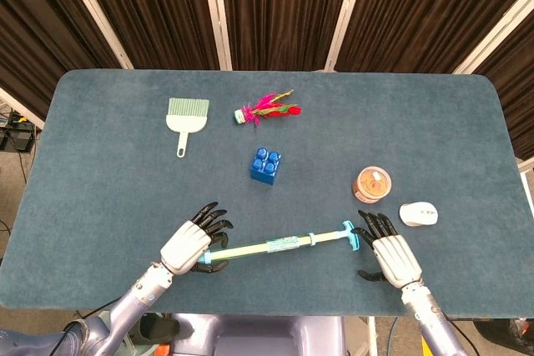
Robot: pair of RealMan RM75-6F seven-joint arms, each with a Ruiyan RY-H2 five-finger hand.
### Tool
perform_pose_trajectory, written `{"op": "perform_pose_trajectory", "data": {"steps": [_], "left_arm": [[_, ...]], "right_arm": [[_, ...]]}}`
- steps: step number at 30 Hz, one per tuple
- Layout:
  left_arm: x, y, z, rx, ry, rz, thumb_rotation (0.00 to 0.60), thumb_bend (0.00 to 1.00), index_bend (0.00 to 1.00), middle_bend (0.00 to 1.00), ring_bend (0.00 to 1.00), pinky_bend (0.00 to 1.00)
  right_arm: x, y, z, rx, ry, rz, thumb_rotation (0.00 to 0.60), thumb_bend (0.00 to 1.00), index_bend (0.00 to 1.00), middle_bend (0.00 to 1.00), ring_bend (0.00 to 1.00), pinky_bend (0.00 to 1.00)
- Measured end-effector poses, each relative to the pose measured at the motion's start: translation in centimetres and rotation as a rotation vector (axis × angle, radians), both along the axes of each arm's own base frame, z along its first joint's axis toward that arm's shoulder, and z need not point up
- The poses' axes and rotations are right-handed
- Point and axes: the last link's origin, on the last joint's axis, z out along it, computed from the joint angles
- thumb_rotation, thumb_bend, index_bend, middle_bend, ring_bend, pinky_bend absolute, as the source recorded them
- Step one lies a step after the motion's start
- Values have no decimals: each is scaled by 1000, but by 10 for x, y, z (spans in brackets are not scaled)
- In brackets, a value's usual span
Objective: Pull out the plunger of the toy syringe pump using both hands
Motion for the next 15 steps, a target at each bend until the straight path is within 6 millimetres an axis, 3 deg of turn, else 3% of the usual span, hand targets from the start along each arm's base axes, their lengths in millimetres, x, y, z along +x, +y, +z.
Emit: {"op": "perform_pose_trajectory", "data": {"steps": [9, 15], "left_arm": [[-1, 3, -3, -1, 8, 3, 600, 428, 704, 289, 128, 64], [-1, 5, -4, -4, 7, 4, 600, 427, 704, 290, 130, 65]], "right_arm": [[7, -9, -24, 42, -39, -7, 600, 183, 261, 0, 0, 0], [23, -16, -44, 64, -81, 19, 600, 185, 261, 0, 0, 0]]}}
